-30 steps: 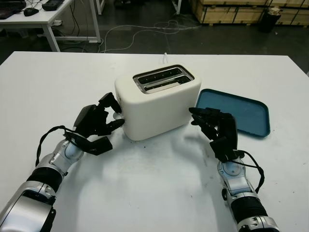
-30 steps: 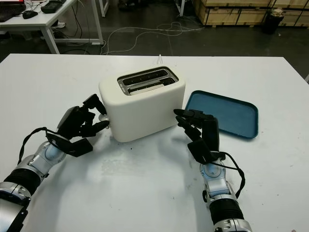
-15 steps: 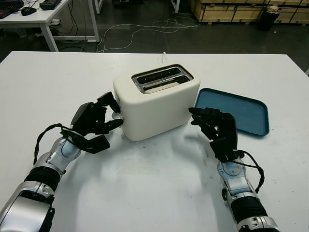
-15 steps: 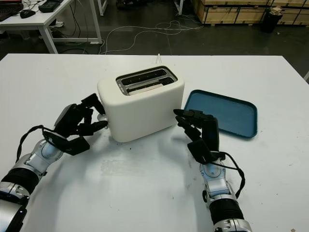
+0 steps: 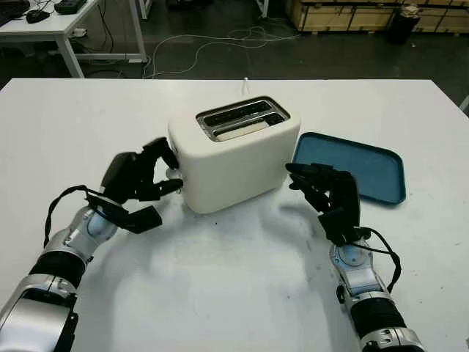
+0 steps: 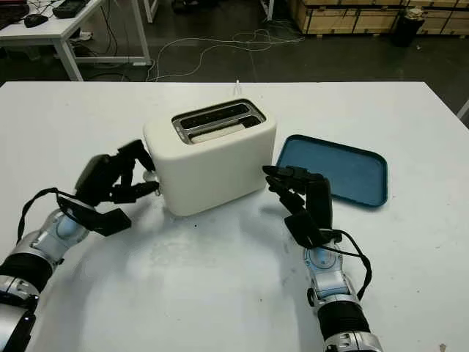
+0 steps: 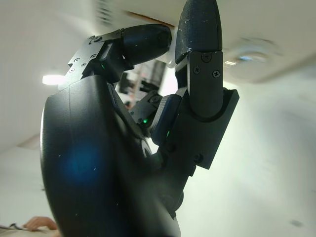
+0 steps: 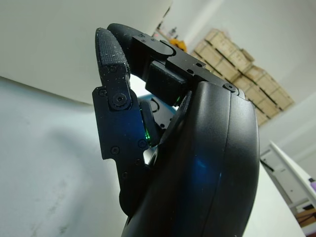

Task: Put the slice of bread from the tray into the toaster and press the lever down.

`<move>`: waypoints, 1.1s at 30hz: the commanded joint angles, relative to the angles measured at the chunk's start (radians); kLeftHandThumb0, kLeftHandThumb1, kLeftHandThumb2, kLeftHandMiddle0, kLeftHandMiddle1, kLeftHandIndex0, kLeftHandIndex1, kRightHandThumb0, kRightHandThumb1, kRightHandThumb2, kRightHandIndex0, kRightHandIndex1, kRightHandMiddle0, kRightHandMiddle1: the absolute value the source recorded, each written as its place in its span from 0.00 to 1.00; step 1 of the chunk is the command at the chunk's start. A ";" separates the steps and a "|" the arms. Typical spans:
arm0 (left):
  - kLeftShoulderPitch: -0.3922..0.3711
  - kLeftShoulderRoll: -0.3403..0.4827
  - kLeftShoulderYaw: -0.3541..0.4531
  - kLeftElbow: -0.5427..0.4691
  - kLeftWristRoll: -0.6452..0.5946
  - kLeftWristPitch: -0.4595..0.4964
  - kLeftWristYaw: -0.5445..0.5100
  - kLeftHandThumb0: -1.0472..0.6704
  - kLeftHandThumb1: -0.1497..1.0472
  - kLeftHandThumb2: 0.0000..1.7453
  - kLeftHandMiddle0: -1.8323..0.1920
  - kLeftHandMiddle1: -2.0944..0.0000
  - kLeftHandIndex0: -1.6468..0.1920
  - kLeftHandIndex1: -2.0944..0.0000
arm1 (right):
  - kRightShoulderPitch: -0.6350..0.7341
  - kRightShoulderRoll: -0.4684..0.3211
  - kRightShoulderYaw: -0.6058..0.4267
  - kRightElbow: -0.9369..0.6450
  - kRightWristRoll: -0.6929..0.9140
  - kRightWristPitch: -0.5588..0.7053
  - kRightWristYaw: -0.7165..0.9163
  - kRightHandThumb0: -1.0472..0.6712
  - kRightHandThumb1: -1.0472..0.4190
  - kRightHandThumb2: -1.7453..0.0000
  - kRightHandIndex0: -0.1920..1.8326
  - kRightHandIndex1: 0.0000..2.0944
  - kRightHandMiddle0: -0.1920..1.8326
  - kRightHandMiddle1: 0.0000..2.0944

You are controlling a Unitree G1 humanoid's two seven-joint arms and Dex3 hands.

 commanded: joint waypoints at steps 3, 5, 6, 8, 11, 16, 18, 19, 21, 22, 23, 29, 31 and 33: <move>-0.004 0.055 0.078 -0.043 -0.046 0.031 0.023 0.18 0.89 0.36 0.37 0.17 0.44 0.17 | -0.026 -0.012 -0.006 -0.008 -0.001 -0.006 -0.005 0.30 0.09 0.98 0.59 0.44 0.69 0.00; 0.010 0.060 0.093 -0.060 -0.052 0.025 0.018 0.16 0.89 0.37 0.37 0.17 0.44 0.17 | -0.031 -0.022 -0.012 -0.007 -0.001 -0.014 -0.007 0.31 0.09 0.98 0.59 0.44 0.69 0.00; 0.016 0.062 0.100 -0.069 -0.055 0.024 0.014 0.15 0.89 0.37 0.37 0.17 0.44 0.17 | -0.034 -0.026 -0.015 -0.006 0.000 -0.017 -0.007 0.31 0.09 0.98 0.58 0.44 0.68 0.00; 0.028 0.065 0.109 -0.083 -0.062 0.031 0.008 0.13 0.89 0.39 0.37 0.17 0.45 0.17 | -0.040 -0.038 -0.019 -0.001 -0.004 -0.026 -0.008 0.32 0.09 0.97 0.56 0.45 0.68 0.00; 0.038 0.069 0.115 -0.093 -0.056 0.039 0.013 0.10 0.89 0.41 0.36 0.17 0.45 0.17 | -0.051 -0.058 -0.023 0.010 -0.006 -0.038 -0.006 0.32 0.09 0.96 0.55 0.45 0.67 0.00; 0.048 0.072 0.115 -0.102 -0.051 0.051 0.013 0.07 0.89 0.41 0.35 0.17 0.43 0.17 | -0.061 -0.070 -0.026 0.002 -0.008 -0.024 -0.005 0.32 0.09 0.96 0.55 0.46 0.67 0.00; 0.049 0.071 0.114 -0.101 -0.051 0.052 0.012 0.06 0.89 0.42 0.35 0.17 0.42 0.17 | -0.063 -0.070 -0.027 0.003 -0.006 -0.027 -0.004 0.33 0.09 0.96 0.55 0.46 0.67 0.00; 0.049 0.071 0.113 -0.101 -0.051 0.051 0.012 0.06 0.89 0.42 0.35 0.17 0.42 0.17 | -0.064 -0.069 -0.028 0.005 -0.005 -0.029 -0.004 0.33 0.09 0.96 0.55 0.46 0.67 0.00; 0.051 0.068 0.113 -0.103 -0.060 0.045 0.003 0.05 0.89 0.42 0.36 0.17 0.43 0.17 | -0.062 -0.067 -0.026 0.005 -0.008 -0.029 -0.006 0.33 0.09 0.96 0.55 0.46 0.67 0.00; 0.054 0.064 0.113 -0.109 -0.073 0.044 -0.011 0.05 0.89 0.40 0.38 0.17 0.47 0.17 | -0.061 -0.066 -0.025 0.005 -0.010 -0.030 -0.007 0.32 0.09 0.97 0.55 0.47 0.67 0.00; 0.057 0.063 0.113 -0.113 -0.083 0.041 -0.025 0.05 0.89 0.38 0.40 0.17 0.53 0.17 | -0.061 -0.066 -0.023 0.008 -0.013 -0.034 -0.009 0.33 0.09 0.97 0.55 0.47 0.67 0.00; 0.064 0.056 0.111 -0.114 -0.110 -0.023 -0.063 0.08 0.89 0.23 0.53 0.17 0.71 0.30 | -0.056 -0.056 -0.017 0.013 -0.012 -0.037 -0.010 0.33 0.09 0.97 0.56 0.46 0.68 0.00; 0.056 0.053 0.108 -0.103 -0.096 -0.044 -0.051 0.07 0.89 0.23 0.52 0.17 0.70 0.33 | -0.056 -0.052 -0.014 0.016 -0.012 -0.038 -0.012 0.32 0.09 0.97 0.56 0.47 0.68 0.00; 0.049 0.049 0.104 -0.097 -0.074 -0.055 -0.033 0.07 0.89 0.21 0.47 0.17 0.70 0.34 | -0.054 -0.048 -0.011 0.018 -0.011 -0.035 -0.013 0.32 0.09 0.97 0.57 0.46 0.68 0.00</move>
